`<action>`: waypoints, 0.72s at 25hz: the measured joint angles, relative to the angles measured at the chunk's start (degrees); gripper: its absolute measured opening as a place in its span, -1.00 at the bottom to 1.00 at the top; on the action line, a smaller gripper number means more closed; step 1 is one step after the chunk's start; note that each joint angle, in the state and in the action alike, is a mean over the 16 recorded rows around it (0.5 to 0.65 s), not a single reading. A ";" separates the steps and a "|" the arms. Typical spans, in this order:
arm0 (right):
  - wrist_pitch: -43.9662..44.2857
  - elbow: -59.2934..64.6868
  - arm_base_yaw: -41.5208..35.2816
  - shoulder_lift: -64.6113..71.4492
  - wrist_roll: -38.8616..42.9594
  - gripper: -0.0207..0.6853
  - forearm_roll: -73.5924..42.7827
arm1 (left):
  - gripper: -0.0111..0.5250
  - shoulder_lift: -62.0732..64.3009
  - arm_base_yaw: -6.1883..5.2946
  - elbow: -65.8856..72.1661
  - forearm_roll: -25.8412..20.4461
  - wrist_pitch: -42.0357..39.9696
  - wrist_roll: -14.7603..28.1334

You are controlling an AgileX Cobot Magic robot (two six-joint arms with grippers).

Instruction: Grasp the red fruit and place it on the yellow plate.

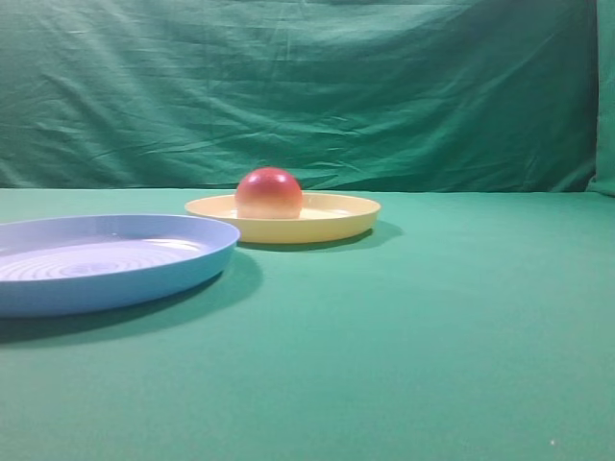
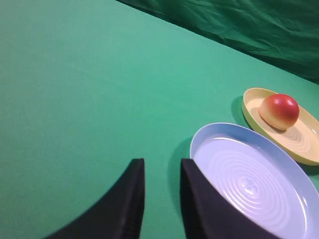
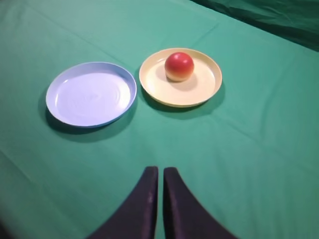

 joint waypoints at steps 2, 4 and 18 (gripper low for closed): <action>-2.23 3.81 -0.46 -2.54 0.30 -0.94 -0.42 | -0.37 0.00 0.00 0.00 0.00 0.00 0.00; -4.93 7.58 -1.35 -4.90 0.55 -0.94 -0.84 | -0.37 0.00 0.00 0.00 0.00 0.00 0.00; -21.92 31.32 -18.39 -22.94 1.21 -0.94 -2.48 | -0.37 0.00 0.00 0.00 0.00 0.00 0.00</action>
